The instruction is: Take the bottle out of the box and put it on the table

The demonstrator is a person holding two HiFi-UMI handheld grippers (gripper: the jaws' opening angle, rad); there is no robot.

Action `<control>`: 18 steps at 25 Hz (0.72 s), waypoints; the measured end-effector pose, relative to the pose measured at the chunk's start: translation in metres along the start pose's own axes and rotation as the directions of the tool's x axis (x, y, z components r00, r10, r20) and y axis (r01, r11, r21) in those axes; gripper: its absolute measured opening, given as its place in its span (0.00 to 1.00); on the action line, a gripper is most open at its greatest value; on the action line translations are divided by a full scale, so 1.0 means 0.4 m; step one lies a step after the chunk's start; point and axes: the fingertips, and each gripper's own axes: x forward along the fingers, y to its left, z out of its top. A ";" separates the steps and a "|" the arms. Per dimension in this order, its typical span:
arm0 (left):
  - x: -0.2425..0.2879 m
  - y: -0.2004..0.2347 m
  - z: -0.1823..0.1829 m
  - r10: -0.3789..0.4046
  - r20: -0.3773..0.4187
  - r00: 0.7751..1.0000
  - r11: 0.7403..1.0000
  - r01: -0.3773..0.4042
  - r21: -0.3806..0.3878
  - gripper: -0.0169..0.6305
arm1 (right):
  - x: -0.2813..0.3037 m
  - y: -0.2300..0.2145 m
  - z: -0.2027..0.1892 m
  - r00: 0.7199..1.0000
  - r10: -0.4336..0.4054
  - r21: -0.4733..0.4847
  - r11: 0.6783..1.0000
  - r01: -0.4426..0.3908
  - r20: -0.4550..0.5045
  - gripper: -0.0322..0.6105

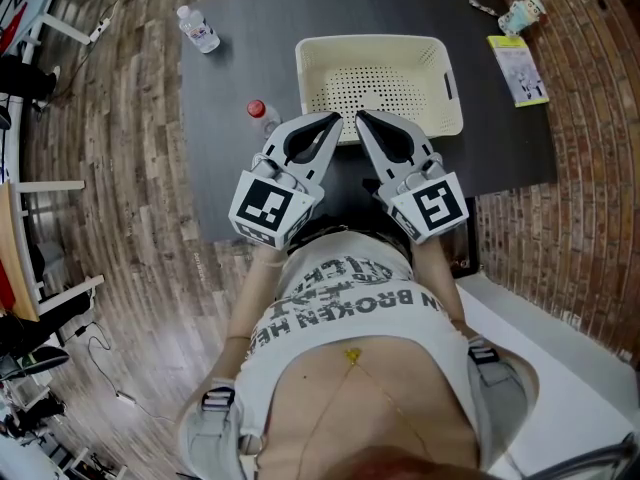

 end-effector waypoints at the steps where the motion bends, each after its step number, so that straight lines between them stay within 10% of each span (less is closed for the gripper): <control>1: 0.001 0.000 -0.001 0.000 -0.001 1.000 1.000 0.000 0.000 0.04 | 0.000 -0.001 0.000 1.000 0.000 0.001 1.000 0.000 0.000 0.06; 18: -0.003 0.012 -0.014 0.010 -0.012 1.000 1.000 -0.010 -0.008 0.04 | 0.004 -0.003 -0.010 1.000 -0.001 0.001 1.000 0.001 -0.014 0.06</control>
